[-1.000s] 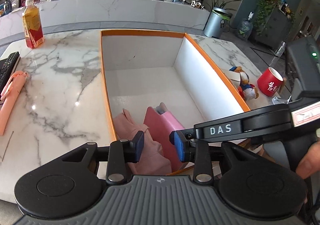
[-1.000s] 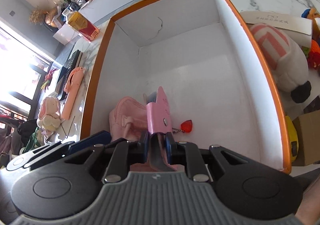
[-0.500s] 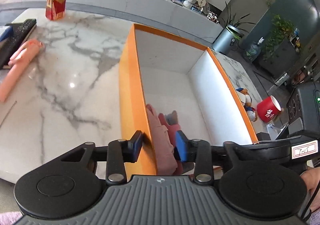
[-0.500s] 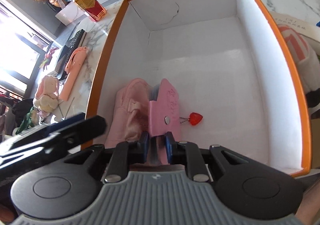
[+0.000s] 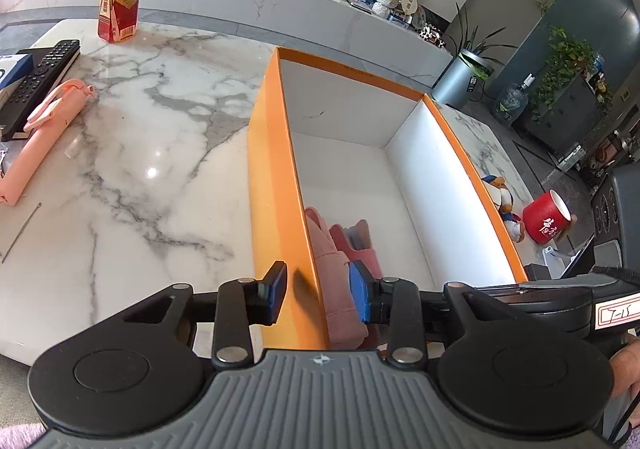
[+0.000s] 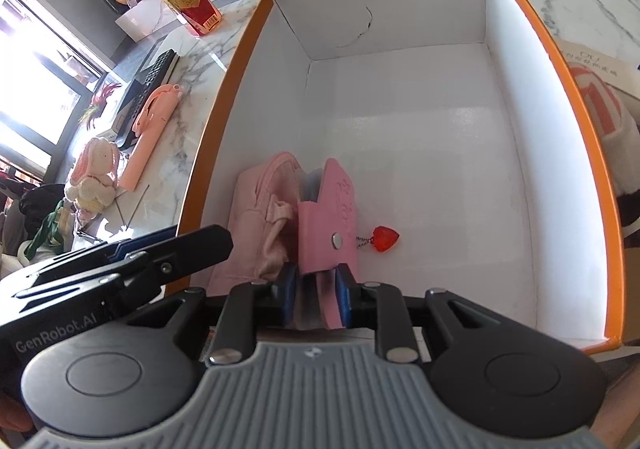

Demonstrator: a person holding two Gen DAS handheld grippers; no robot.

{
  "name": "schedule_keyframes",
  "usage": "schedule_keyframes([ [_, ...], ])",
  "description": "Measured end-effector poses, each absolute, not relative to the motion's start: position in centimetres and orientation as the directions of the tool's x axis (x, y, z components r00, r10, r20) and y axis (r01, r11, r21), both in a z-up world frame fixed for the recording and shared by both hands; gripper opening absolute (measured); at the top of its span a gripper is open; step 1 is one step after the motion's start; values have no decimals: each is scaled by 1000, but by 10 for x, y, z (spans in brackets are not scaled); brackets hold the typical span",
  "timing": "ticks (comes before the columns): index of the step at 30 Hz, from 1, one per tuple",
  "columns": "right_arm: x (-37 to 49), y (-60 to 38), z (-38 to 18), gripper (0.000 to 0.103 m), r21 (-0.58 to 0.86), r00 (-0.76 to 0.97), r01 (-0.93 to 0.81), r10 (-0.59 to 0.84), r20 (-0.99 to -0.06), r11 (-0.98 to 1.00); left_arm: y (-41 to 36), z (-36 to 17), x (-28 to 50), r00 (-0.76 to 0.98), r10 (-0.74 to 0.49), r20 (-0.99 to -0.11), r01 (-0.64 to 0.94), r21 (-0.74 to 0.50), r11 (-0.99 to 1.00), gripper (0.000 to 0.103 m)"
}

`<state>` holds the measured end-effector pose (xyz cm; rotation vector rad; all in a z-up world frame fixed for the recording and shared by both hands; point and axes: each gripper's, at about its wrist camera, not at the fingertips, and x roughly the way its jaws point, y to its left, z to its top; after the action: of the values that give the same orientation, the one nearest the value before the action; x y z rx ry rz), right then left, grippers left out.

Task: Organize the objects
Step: 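Lower the pink pouch and open the left tool while the right tool releases the pink case beside it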

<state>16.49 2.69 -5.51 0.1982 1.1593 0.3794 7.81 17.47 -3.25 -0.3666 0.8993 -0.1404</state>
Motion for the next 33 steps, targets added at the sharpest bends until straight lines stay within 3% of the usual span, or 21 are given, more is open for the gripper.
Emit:
schedule_keyframes([
  [2, 163, 27, -52, 35, 318, 358, -197, 370, -857, 927, 176, -32, 78, 623, -264, -736, -37, -365, 930, 39],
  [4, 162, 27, -49, 35, 309, 376, -208, 368, -851, 928, 176, -31, 78, 627, -268, -731, -33, -369, 929, 39],
  [6, 161, 27, -45, 28, 314, 383, -223, 379, -842, 923, 175, -30, 77, 630, -270, -728, -26, -368, 930, 39],
  [7, 161, 28, -44, 15, 318, 381, -234, 387, -839, 919, 174, -30, 77, 630, -272, -728, -22, -366, 930, 39],
  [9, 158, 33, -42, 15, 290, 388, -262, 376, -841, 920, 172, -30, 78, 625, -277, -730, -11, -363, 932, 38],
  [11, 153, 42, -40, 13, 229, 408, -309, 346, -845, 923, 171, -31, 78, 621, -266, -737, -14, -350, 937, 30],
  [14, 148, 51, -40, 13, 184, 406, -369, 336, -850, 911, 172, -32, 79, 618, -270, -738, -14, -354, 935, 31],
  [21, 156, 41, -44, 14, 248, 391, -350, 382, -837, 903, 172, -31, 78, 624, -275, -732, -16, -363, 932, 31],
  [33, 155, 38, -37, 23, 259, 413, -333, 388, -824, 906, 177, -26, 74, 649, -261, -715, -24, -362, 932, 31],
])
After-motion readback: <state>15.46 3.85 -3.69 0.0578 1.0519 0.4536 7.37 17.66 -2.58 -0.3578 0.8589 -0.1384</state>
